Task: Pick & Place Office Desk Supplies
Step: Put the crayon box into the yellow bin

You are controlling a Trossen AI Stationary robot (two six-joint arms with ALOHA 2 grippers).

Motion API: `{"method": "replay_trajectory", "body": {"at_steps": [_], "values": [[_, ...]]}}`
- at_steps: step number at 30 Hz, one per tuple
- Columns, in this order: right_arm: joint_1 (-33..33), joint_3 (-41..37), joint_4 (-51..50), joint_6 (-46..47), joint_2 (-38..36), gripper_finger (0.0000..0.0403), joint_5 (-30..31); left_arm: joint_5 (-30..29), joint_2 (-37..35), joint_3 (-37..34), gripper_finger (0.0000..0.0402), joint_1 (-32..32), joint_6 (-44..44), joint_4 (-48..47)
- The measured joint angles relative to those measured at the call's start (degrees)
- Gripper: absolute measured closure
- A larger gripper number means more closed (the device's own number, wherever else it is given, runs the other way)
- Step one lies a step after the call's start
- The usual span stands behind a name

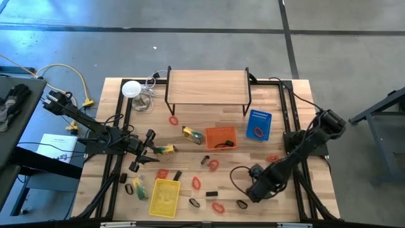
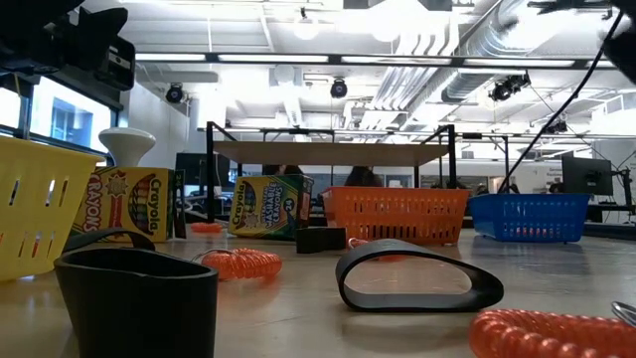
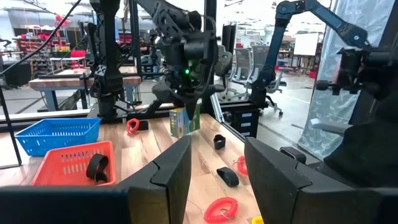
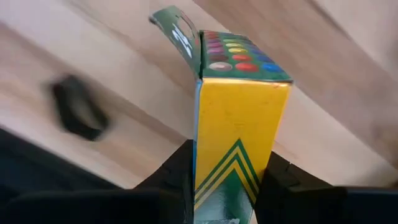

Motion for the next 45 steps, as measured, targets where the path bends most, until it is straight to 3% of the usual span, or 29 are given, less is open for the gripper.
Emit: {"method": "replay_trajectory", "body": {"at_steps": [13,19,24,29,34,41,45], "values": [[-7.7,17.6,-0.7,-30.3,0.0,0.0309,16.9,0.0,0.0,0.0,0.0256,0.0,-2.8,0.0],[-11.0,20.1,4.2,-48.5,0.0,0.0309,24.3,-0.3,0.0,0.0,0.0256,0.0,-2.3,0.3],[-13.3,20.1,12.0,-63.3,0.0,0.0309,30.7,-4.5,1.8,0.9,0.0256,0.0,-1.3,4.1],[-14.7,20.1,19.2,-74.2,0.0,0.0309,32.9,-7.8,9.5,4.9,0.0256,0.0,-3.1,5.4],[-14.9,20.1,22.3,-78.7,0.0,0.0309,33.0,-8.0,21.2,10.3,0.0256,-0.8,-6.1,8.4],[-14.8,20.1,23.9,-81.1,0.2,0.0309,32.6,-13.3,36.8,18.6,0.0253,-3.3,0.8,15.7],[-14.4,20.1,25.4,-82.9,0.2,0.0309,32.4,-13.6,43.2,23.5,0.0226,-3.9,5.1,17.6]]}}
